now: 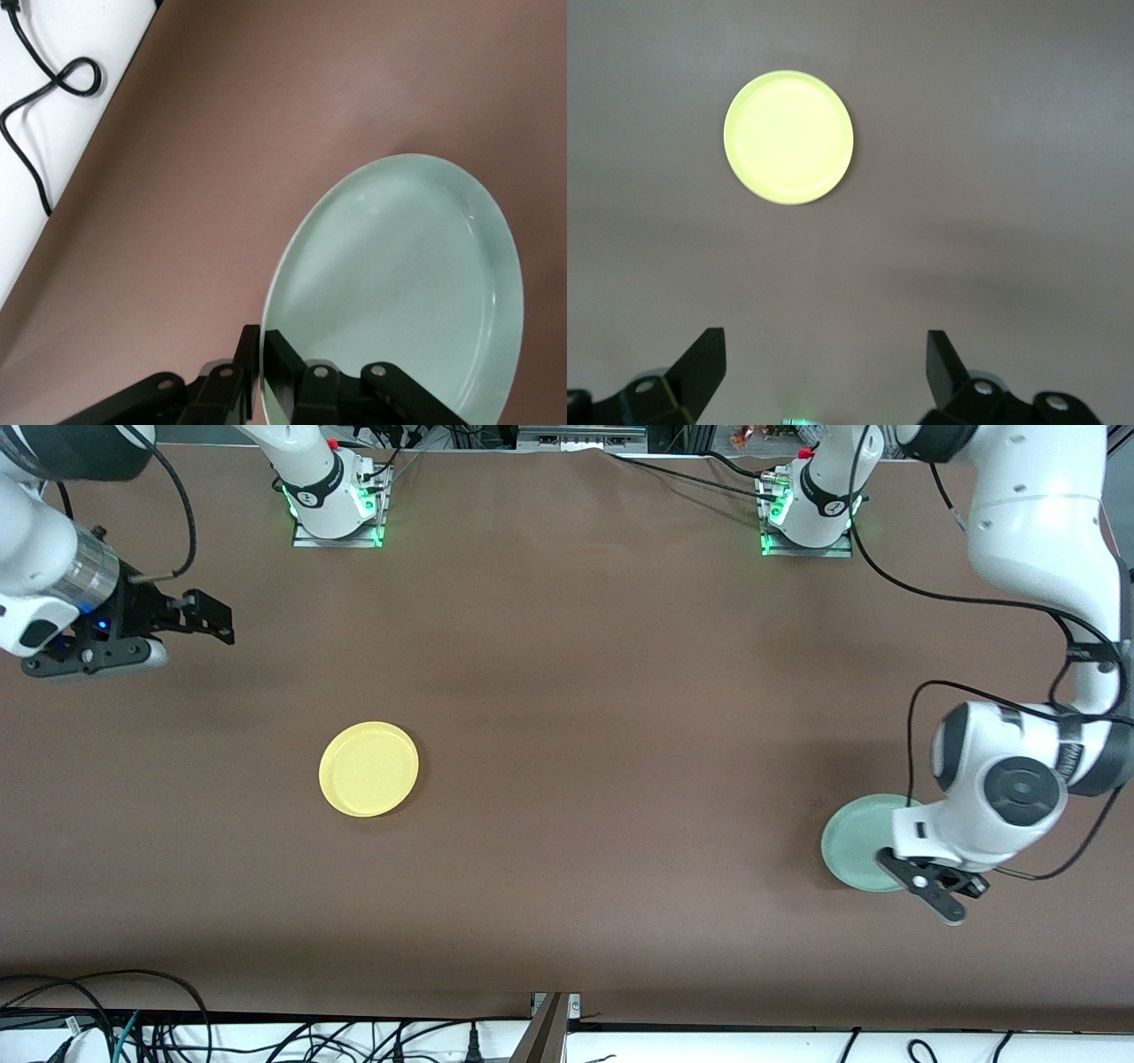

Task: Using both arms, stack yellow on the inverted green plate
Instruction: 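Grasp the green plate rim with the left gripper, then lift the green plate with the left gripper and flip it over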

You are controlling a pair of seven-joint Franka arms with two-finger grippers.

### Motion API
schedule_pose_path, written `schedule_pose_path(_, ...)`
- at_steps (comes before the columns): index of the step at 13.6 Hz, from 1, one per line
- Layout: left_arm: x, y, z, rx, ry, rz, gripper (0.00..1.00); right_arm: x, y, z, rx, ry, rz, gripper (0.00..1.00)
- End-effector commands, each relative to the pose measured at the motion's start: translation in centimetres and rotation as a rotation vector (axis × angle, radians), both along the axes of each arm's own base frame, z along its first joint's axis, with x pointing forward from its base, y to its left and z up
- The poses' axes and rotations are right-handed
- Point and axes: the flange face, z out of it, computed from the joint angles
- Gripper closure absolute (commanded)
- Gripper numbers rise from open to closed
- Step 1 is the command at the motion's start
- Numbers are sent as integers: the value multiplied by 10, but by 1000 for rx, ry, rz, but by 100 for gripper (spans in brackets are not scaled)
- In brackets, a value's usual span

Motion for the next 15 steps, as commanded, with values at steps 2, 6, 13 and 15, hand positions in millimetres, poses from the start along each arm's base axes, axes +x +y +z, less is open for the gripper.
schedule_pose_path(2, -35, -115, 18, 207, -13, 80, 100, 5, 0, -6, -12, -12, 18, 0)
schedule_pose_path(6, -131, -303, -4, 543, -256, 179, 100, -5, -5, 9, -10, -19, 11, 0)
schedule_pose_path(13, -258, -423, -112, 696, -622, 332, 100, -8, -7, 9, -8, -17, 8, 0)
schedule_pose_path(15, -284, -441, -137, 673, -647, 355, 100, -11, -11, 6, -7, -11, 0, 0)
